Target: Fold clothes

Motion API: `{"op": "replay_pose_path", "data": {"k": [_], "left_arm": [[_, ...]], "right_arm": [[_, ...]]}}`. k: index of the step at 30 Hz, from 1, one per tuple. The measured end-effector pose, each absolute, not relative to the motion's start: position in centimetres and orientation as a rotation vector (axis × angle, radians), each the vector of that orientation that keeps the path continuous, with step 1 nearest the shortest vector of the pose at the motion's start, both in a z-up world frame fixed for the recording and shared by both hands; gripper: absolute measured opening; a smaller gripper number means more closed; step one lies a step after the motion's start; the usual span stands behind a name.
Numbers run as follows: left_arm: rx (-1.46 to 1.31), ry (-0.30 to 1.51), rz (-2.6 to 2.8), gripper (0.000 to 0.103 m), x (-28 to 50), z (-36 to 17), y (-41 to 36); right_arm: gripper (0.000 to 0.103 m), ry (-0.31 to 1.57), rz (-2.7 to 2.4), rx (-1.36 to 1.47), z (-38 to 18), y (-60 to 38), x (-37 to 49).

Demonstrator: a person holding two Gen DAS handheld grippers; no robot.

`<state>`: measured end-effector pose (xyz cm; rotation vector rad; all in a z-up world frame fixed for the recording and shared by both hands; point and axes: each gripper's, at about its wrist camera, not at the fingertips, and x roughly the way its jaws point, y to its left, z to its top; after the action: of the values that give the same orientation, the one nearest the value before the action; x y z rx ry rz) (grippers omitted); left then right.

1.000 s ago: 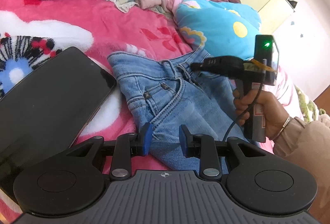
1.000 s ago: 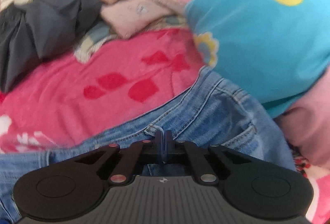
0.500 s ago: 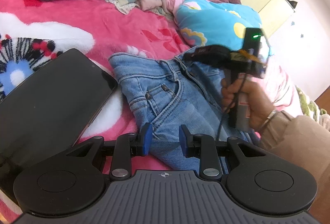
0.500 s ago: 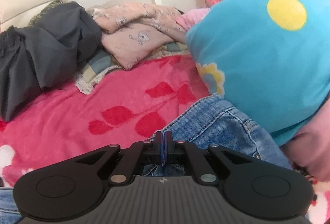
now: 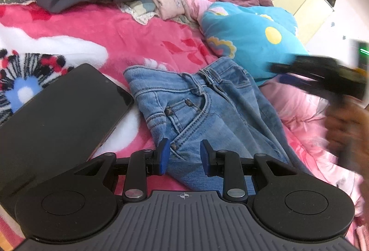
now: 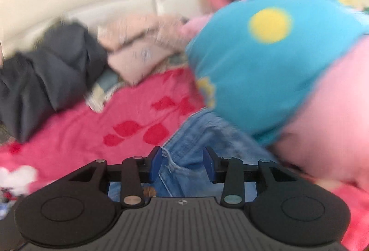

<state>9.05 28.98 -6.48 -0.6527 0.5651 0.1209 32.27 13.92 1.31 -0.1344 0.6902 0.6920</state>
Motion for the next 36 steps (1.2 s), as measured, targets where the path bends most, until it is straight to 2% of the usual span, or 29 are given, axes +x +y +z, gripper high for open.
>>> {"op": "replay_pose_path", "data": {"k": [5,9,13,19,27,36], "left_arm": [[-0.633,0.529,0.122,0.028,8.4,-5.8,28.8],[-0.622,0.507,0.091,0.028,7.9,-5.3,28.4],[-0.563,0.487,0.04,0.029,7.6,-4.9,27.4],[-0.423,0.517,-0.02,0.029,7.5,-5.1,23.9],[-0.331,0.577,-0.17,0.03,6.6,-4.0,17.6],[-0.177,0.658,-0.312,0.033,12.0,-2.9,8.7]], "right_arm": [[0.043,0.642,0.631,-0.018,7.3,3.2,24.3],[0.047,0.624,0.553,0.083,9.2,-5.7,16.0],[0.05,0.643,0.428,0.193,7.7,-13.6,7.4],[0.05,0.695,0.211,0.41,2.0,-22.3,-2.1],[0.05,0.62,0.027,0.667,-0.6,-30.9,-5.5],[0.055,0.548,-0.039,0.827,-2.5,-37.0,-2.9]]}}
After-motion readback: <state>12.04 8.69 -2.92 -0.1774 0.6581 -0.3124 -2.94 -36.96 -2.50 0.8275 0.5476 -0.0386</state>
